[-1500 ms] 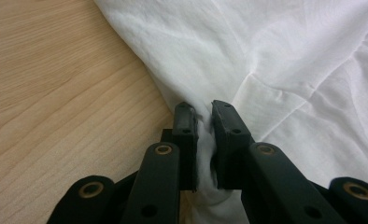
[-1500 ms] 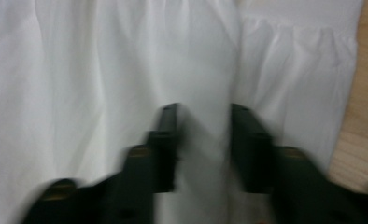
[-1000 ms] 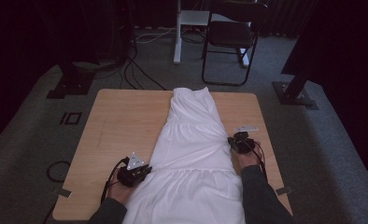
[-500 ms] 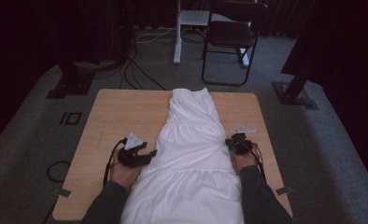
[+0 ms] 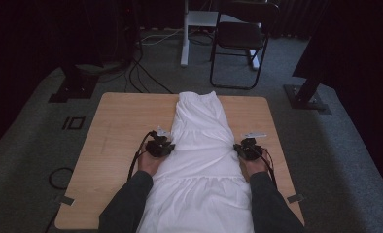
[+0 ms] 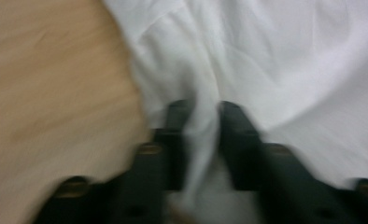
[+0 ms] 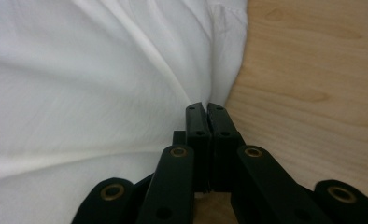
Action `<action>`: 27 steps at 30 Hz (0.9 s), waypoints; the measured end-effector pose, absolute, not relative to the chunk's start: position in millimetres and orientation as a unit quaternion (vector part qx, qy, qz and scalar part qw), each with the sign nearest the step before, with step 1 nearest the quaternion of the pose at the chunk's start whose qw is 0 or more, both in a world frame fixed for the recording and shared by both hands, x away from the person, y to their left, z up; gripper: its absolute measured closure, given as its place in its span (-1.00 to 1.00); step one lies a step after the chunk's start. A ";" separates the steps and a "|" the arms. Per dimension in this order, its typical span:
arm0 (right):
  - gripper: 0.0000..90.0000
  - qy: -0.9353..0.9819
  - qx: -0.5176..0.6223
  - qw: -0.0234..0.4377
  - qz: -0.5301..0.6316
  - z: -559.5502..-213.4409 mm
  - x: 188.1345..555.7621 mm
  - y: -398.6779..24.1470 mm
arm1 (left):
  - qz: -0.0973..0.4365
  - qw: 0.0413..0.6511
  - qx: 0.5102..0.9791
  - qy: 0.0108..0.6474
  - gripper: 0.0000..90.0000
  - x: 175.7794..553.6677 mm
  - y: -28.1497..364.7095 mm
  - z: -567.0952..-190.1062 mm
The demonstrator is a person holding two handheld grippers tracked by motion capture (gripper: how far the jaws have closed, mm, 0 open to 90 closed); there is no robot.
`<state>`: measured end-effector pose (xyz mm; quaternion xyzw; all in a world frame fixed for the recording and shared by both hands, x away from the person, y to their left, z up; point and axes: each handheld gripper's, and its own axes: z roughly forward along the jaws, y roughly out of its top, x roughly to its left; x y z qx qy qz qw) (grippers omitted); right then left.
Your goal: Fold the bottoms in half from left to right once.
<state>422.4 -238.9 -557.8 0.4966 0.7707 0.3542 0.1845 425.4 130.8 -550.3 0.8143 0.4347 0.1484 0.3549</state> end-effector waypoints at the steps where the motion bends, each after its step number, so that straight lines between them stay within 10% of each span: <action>1: 0.97 0.774 0.493 0.182 0.354 -557.7 420.0 -238.5 | 0.148 0.358 0.812 0.437 0.84 420.1 134.0 -551.2; 15: 0.91 0.815 0.440 0.123 0.357 -557.5 338.5 -234.3 | 0.177 0.371 0.812 0.415 0.84 319.7 154.0 -559.9; 21: 0.24 0.800 0.443 0.148 0.377 -535.0 348.7 -236.4 | 0.179 0.373 0.812 0.412 0.80 323.2 152.0 -560.5; 27: 0.65 0.794 0.419 0.148 0.415 -510.6 399.4 -213.3 | 0.179 0.380 0.808 0.413 0.80 322.5 153.2 -562.0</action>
